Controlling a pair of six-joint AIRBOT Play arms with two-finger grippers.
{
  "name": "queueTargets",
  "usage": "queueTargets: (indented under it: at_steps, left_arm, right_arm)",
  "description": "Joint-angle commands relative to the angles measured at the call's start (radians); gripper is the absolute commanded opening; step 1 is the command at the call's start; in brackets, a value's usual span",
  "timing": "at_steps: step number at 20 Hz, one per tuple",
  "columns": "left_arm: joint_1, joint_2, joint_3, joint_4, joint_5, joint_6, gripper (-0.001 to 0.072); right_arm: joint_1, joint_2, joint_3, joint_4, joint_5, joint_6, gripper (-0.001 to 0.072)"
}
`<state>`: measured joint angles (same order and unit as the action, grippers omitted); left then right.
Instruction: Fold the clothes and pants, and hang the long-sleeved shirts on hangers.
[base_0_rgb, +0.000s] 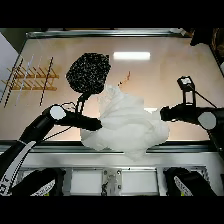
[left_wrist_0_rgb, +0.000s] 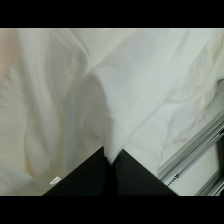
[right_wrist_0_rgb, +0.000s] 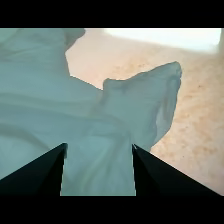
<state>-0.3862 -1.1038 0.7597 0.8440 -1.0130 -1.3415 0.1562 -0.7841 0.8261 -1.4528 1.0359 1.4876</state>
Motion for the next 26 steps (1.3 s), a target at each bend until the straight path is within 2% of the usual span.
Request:
queueTargets:
  at_steps: [1, 4, 6, 9, 10, 13, 14, 15, 16, 18, 22, 25, 26]
  left_arm:
    - [0.0, -0.002, 0.0, 0.0, 0.004, 0.003, 0.001]
    - [0.0, -0.002, 0.0, 0.001, 0.004, 0.003, 0.0011]
    - [0.0, -0.002, 0.0, 0.002, 0.004, 0.003, 0.001]
    - [0.0, -0.002, 0.0, 0.002, 0.005, 0.003, 0.001]
    - [0.0, -0.002, 0.0, 0.002, 0.004, 0.003, 0.0011]
    - [0.0, -0.002, 0.0, 0.002, 0.003, 0.003, 0.0011]
    - [0.0, -0.002, 0.0, 0.002, 0.004, 0.003, 0.001]
    - [0.0, -0.002, 0.0, 0.002, 0.003, 0.003, 0.0011]
    - [0.003, -0.001, 0.0, 0.001, 0.003, 0.003, 0.0011]
    - [0.002, 0.001, 0.018, 0.003, -0.01, 0.003, 0.0011]
    - [0.002, 0.0, 0.134, 0.003, -0.014, 0.002, 0.0011]
    - [0.002, 0.0, 0.243, 0.004, -0.007, 0.002, 0.0012]
    - [0.002, 0.0, 0.281, 0.004, -0.006, 0.002, 0.0154]
  right_arm:
    - [0.118, -0.067, 0.016, -0.007, 0.0, -0.041, 0.0447]
    - [0.23, -0.203, 0.016, -0.109, 0.0, -0.038, 0.0446]
    - [0.256, -0.286, 0.016, -0.171, -0.011, 0.006, 0.0446]
    - [0.256, -0.37, 0.016, -0.185, -0.038, 0.014, 0.0446]
    - [0.256, -0.386, 0.016, -0.205, -0.055, 0.053, 0.0446]
    - [0.256, -0.398, 0.017, -0.327, -0.093, 0.26, 0.0443]
    - [0.256, -0.396, 0.017, -0.365, -0.097, 0.319, 0.0422]
    - [0.255, -0.394, 0.017, -0.382, -0.095, 0.337, 0.018]
    - [0.254, -0.383, 0.017, -0.384, -0.09, 0.338, 0.0012]
    - [0.255, -0.327, 0.024, -0.383, -0.074, 0.338, 0.0007]
    - [0.254, -0.113, 0.103, -0.368, 0.052, 0.339, 0.0006]
    - [0.254, 0.018, 0.187, -0.367, 0.138, 0.38, 0.0006]
    - [0.254, 0.051, 0.204, -0.362, 0.151, 0.399, 0.0006]
